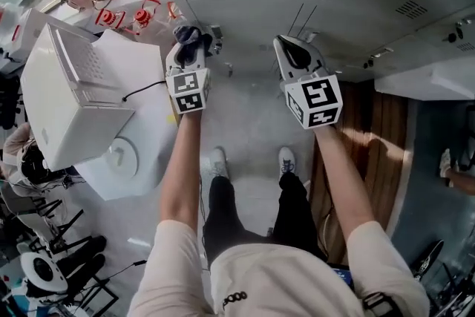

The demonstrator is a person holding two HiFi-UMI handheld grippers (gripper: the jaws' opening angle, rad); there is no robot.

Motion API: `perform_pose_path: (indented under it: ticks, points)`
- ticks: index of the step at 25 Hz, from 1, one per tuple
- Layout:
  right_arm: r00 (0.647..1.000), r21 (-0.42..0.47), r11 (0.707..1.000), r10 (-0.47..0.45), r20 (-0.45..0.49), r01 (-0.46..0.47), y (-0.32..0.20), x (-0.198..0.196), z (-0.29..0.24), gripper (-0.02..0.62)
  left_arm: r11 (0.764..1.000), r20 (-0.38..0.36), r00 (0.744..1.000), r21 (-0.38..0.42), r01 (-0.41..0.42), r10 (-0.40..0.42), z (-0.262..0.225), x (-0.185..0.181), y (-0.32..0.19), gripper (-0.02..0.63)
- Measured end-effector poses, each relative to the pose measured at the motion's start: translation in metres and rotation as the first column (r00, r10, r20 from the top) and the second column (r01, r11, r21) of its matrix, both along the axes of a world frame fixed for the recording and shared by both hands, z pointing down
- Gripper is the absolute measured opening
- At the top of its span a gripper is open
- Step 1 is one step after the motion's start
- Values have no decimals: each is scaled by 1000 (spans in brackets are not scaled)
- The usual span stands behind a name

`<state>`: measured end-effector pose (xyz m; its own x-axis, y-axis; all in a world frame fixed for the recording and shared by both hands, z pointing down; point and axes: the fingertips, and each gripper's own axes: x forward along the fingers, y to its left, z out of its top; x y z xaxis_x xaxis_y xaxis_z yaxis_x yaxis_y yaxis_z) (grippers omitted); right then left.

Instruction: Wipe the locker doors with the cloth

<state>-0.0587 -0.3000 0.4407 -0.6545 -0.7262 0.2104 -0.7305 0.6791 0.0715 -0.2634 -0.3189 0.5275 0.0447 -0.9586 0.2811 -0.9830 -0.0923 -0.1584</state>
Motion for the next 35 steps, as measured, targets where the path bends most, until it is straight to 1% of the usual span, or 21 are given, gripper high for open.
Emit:
perform_pose_path:
  ticks: [2,4,7,11,14,16,19,22,25,27,31,35]
  points:
    - [1000,3,1000,12,-2,-12,5,-9,9,8,1000,21,1000,2,16,-16,16,-7,-6,120]
    - [999,-6,999,38,-7,-38,7,-10,21,8,1000,33,999,7,-18,18,28,-3,-16,120]
    - [997,-22,997,72,-21,-72,7,-7,37,8,997,33,996,22,-78,77,35,7,-34,120]
    - [994,-27,994,108,-30,-109,9,4,52,8,995,37,995,50,-91,89,35,15,-43,120]
    - [991,-35,991,130,-14,-130,13,16,58,8,991,69,990,45,-124,120,35,29,-43,120]
    - [991,-38,990,135,-15,-135,16,24,59,8,987,80,985,47,-154,150,32,44,-45,120]
    - [990,-40,990,135,-31,-137,21,40,61,8,976,69,976,57,-211,207,25,74,-46,118]
    - [987,-46,987,154,-38,-155,22,62,61,8,964,45,966,65,-259,256,17,107,-48,118]
    - [982,-53,982,181,-46,-183,24,88,64,8,956,12,960,83,-281,281,14,135,-50,118]
    - [979,-56,979,195,-54,-198,26,103,66,8,948,10,952,92,-305,305,14,154,-51,118]
    - [974,-63,974,214,-70,-219,32,130,71,8,921,1,926,100,-376,378,11,198,-53,118]
    - [968,-67,968,235,-85,-241,34,147,72,8,892,-11,896,103,-440,443,11,236,-54,117]
